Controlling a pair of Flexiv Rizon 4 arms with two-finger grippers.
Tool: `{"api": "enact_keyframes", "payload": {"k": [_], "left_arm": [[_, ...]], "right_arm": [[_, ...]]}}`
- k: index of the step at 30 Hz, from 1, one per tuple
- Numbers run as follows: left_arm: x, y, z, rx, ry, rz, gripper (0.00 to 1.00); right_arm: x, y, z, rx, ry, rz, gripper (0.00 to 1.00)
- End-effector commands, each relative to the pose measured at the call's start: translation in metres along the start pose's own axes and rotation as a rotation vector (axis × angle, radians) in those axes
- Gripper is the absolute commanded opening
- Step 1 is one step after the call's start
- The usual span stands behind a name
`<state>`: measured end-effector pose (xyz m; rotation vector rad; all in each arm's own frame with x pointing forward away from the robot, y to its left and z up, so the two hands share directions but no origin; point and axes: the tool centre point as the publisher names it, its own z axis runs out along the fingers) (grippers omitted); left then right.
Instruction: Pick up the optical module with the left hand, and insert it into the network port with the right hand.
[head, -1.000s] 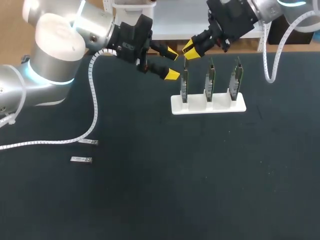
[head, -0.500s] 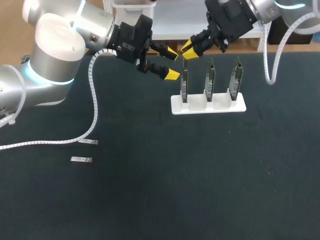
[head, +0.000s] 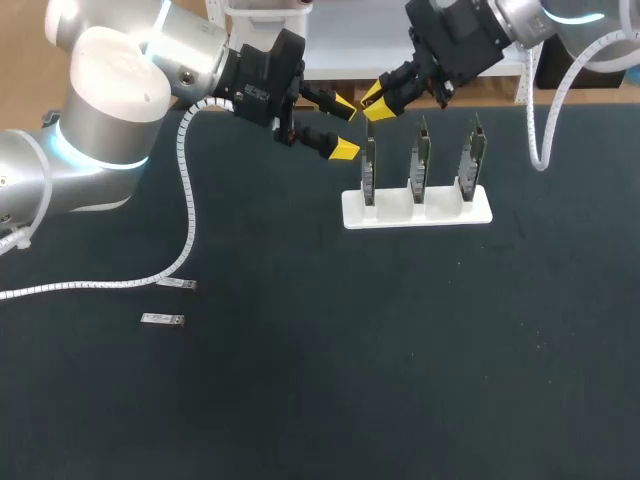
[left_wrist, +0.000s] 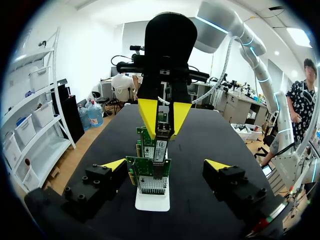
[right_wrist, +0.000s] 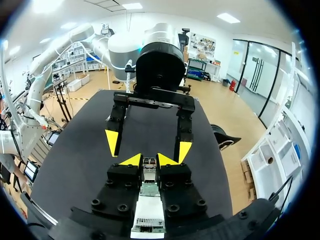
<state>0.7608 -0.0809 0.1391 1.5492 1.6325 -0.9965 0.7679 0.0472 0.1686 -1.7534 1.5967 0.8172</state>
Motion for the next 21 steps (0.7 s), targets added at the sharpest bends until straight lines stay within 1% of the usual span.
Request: {"api": "enact_keyframes", "payload": {"k": [1,21], "left_arm": [[-0.0009,0.0017,0.0006,0.003,0.005,-0.002,1.00],[-0.0009,0.0017,0.0006,0.003,0.005,-0.002,1.00]], "right_arm": [[0.0008,-0.0012,-0.0014,-0.017,-0.010,0.016,0.00],[0.0025,-0.0032,-0.0022,-0.040,-0.021,0.049,0.00]]}}
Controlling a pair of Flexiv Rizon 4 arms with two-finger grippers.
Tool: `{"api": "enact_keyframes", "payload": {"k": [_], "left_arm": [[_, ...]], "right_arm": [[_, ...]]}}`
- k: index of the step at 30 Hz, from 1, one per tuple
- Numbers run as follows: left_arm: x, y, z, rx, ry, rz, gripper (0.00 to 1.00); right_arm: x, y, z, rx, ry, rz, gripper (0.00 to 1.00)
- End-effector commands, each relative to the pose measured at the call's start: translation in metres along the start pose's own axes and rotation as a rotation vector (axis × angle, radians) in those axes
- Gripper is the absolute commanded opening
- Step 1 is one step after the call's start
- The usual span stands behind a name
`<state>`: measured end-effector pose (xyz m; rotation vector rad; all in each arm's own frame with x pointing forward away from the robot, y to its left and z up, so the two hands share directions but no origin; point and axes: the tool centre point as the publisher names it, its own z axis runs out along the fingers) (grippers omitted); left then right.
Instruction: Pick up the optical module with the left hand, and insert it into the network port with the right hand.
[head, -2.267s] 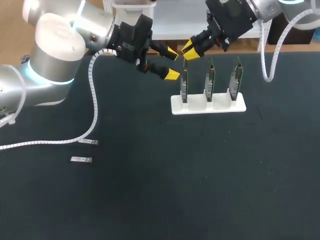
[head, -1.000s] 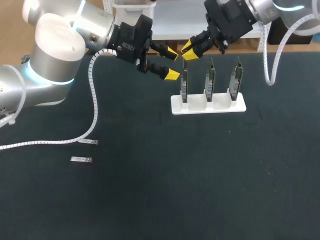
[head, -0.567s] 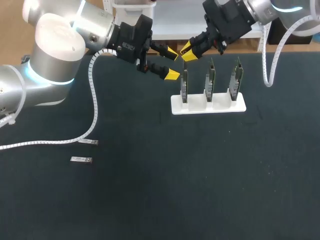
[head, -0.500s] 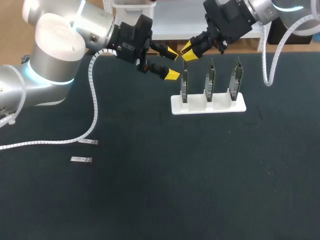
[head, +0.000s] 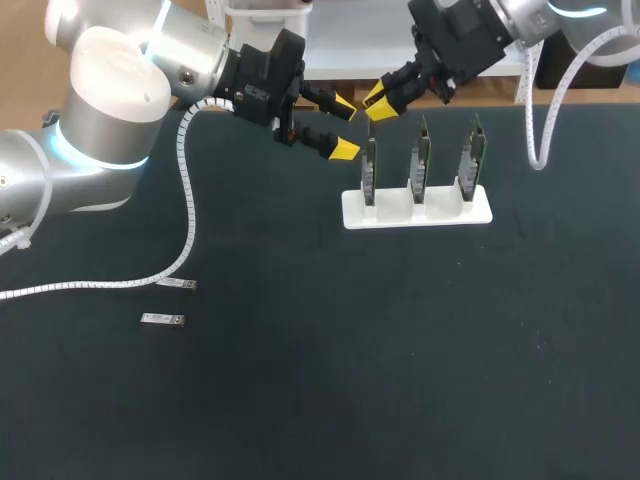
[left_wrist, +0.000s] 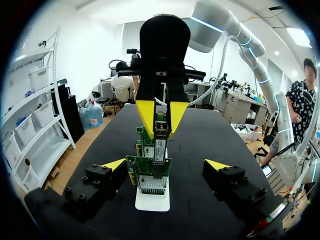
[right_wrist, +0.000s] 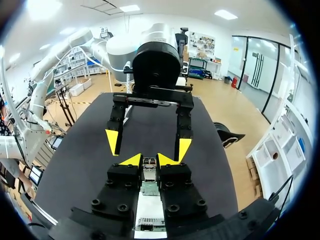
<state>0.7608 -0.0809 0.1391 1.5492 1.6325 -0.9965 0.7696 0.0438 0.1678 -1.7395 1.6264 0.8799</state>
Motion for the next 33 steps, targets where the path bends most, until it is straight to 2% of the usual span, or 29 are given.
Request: {"api": "enact_keyframes", "payload": {"k": [1,33], "left_arm": [[-0.0010,0.0017,0.0006,0.003,0.005,-0.002,1.00],[-0.0010,0.0017,0.0006,0.003,0.005,-0.002,1.00]], "right_arm": [[-0.0013,-0.0017,-0.0005,-0.006,-0.009,0.006,0.00],[-0.0002,-0.0032,0.0009,-0.021,-0.010,-0.010,0.00]]}}
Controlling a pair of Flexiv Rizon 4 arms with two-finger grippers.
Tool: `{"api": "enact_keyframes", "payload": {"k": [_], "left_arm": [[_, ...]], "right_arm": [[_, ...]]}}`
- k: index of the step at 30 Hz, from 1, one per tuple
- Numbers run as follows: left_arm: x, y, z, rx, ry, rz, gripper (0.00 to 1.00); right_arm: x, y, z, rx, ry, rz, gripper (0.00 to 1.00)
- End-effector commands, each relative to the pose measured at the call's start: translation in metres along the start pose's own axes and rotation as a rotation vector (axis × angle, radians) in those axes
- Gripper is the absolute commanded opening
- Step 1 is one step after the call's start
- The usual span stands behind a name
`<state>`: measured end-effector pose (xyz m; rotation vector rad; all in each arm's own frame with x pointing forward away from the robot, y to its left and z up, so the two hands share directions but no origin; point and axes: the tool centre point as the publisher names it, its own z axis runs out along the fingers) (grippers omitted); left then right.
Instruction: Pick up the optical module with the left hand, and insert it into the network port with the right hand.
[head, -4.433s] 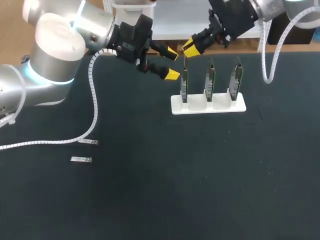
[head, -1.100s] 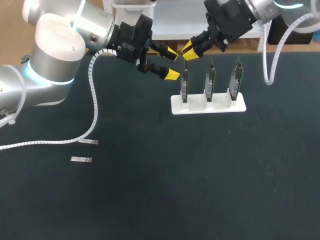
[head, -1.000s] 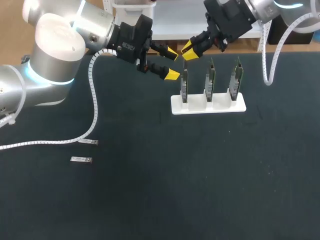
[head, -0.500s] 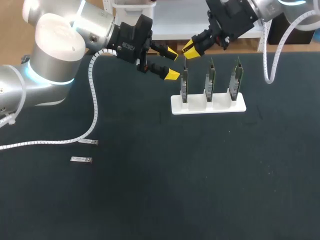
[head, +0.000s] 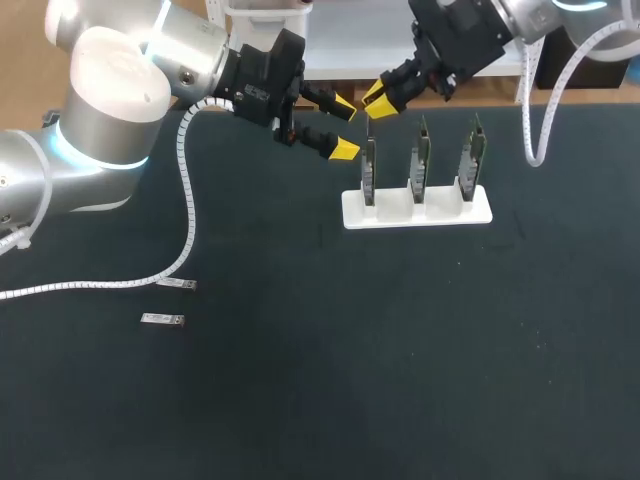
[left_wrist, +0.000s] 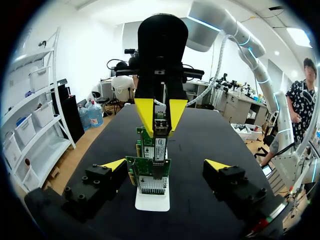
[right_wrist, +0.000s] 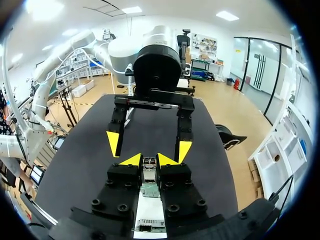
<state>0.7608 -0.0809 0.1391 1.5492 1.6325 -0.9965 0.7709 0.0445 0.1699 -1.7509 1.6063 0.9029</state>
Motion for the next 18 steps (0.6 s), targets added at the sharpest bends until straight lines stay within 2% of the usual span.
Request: {"api": "enact_keyframes", "payload": {"k": [1,9,18], "left_arm": [[-0.0010,0.0017,0.0006,0.003,0.005,-0.002,1.00],[-0.0010,0.0017,0.0006,0.003,0.005,-0.002,1.00],[-0.0010,0.0017,0.0006,0.003,0.005,-0.002,1.00]], "right_arm": [[0.0023,-0.0021,0.0017,-0.001,0.002,0.000,0.00],[-0.0020,-0.0032,-0.0019,0.018,-0.025,0.000,0.00],[0.0004,-0.0031,-0.0031,0.021,-0.018,0.000,0.00]]}}
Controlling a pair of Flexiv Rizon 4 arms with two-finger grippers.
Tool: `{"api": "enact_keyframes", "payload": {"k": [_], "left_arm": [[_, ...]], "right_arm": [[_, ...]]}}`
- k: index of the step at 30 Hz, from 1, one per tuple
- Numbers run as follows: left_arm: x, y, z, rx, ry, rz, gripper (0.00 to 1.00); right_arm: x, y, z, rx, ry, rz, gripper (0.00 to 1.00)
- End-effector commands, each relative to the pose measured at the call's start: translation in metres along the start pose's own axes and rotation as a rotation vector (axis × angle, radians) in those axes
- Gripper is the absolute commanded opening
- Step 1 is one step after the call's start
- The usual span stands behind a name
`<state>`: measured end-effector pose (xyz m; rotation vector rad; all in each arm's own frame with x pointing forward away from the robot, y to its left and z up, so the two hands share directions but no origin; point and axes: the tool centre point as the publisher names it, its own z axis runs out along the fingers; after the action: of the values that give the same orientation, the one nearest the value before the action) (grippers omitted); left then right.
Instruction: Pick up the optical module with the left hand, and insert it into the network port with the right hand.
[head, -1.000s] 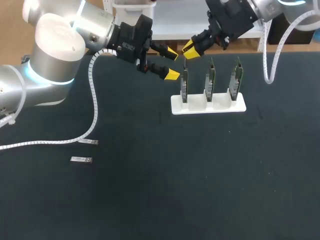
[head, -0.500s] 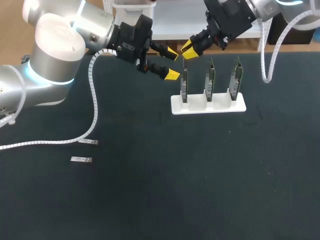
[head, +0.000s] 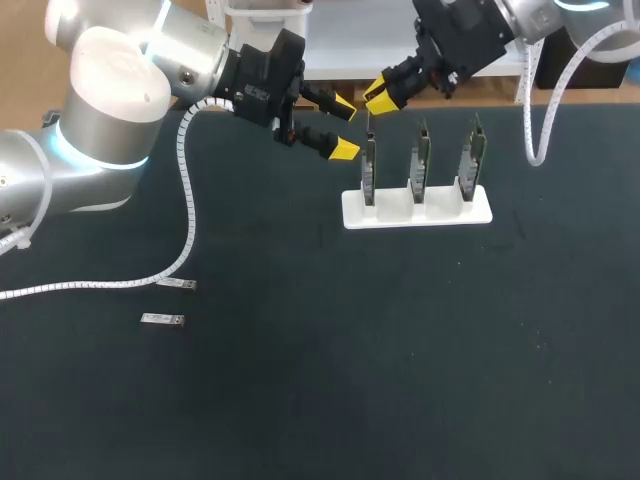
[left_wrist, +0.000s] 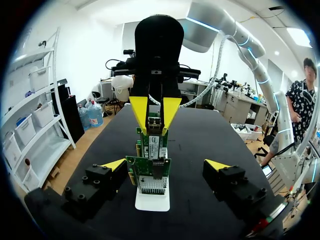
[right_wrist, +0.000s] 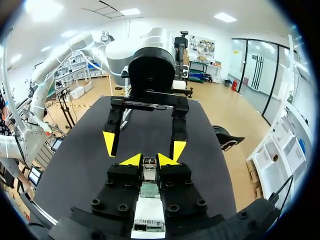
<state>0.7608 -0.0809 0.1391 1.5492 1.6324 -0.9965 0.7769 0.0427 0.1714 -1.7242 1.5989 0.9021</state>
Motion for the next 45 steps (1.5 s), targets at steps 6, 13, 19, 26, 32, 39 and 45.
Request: {"api": "enact_keyframes", "payload": {"k": [6,13,19,26,32,39,45], "left_arm": [[-0.0010,0.0017,0.0006,0.003,0.005,-0.002,1.00],[-0.0010,0.0017,0.0006,0.003,0.005,-0.002,1.00],[-0.0010,0.0017,0.0006,0.003,0.005,-0.002,1.00],[-0.0010,0.0017,0.0006,0.003,0.005,-0.002,1.00],[-0.0010,0.0017,0.0006,0.003,0.005,-0.002,1.00],[-0.0010,0.0017,0.0006,0.003,0.005,-0.002,1.00],[-0.0010,0.0017,0.0006,0.003,0.005,-0.002,1.00]], "right_arm": [[0.0007,0.0033,0.0017,-0.004,0.002,-0.012,0.00],[0.0020,0.0044,0.0030,-0.007,0.007,-0.016,0.00],[0.0015,0.0059,0.0027,-0.006,0.007,-0.013,0.00],[0.0001,0.0079,0.0011,0.004,-0.006,-0.013,0.00],[0.0010,0.0092,0.0003,0.013,-0.005,-0.015,0.00],[0.0013,0.0108,0.0015,0.015,-0.007,-0.009,0.00],[0.0018,0.0104,0.0030,0.016,-0.004,-0.006,0.00]]}}
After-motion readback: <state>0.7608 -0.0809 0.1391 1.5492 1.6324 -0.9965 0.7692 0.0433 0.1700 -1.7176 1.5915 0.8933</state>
